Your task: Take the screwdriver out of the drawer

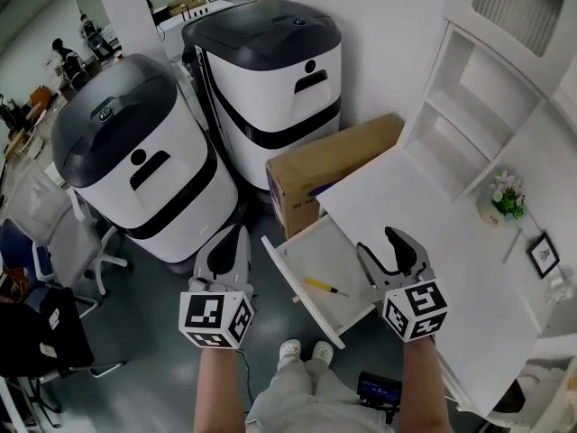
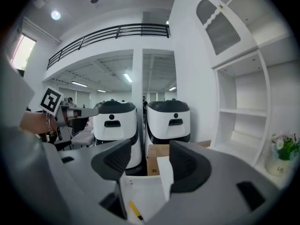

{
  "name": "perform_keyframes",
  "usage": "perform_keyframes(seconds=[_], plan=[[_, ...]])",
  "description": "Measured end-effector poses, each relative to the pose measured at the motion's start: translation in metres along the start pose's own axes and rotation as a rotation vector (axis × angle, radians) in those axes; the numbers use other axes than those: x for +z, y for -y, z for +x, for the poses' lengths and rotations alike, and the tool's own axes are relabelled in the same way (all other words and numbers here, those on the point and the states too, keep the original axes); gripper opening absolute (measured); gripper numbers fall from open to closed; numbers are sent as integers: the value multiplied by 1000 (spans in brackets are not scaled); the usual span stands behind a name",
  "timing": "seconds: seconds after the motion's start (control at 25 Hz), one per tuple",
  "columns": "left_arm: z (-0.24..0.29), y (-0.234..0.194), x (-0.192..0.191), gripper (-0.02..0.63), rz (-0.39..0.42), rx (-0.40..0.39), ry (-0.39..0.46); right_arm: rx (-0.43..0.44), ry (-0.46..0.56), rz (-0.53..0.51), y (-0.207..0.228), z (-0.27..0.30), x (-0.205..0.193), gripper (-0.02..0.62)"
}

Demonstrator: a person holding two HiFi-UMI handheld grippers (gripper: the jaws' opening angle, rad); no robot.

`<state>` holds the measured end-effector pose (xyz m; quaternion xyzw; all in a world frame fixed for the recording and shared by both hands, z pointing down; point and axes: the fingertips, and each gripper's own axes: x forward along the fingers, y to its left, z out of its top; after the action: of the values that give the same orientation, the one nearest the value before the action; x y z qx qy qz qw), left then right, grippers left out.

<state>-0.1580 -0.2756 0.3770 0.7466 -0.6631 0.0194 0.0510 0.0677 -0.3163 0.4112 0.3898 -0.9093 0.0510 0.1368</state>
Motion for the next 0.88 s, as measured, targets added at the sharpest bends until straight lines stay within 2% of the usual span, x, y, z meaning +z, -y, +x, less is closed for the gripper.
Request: perform_keyframes(seconds=[0.4,0.88], plan=[[-10,-29,-70,2,-65,43,-121,71,-165,47,-35,30,-78,253],[-10,-38,-126,2,-116,40,-213,171,-381,61,-62,59,-169,253]])
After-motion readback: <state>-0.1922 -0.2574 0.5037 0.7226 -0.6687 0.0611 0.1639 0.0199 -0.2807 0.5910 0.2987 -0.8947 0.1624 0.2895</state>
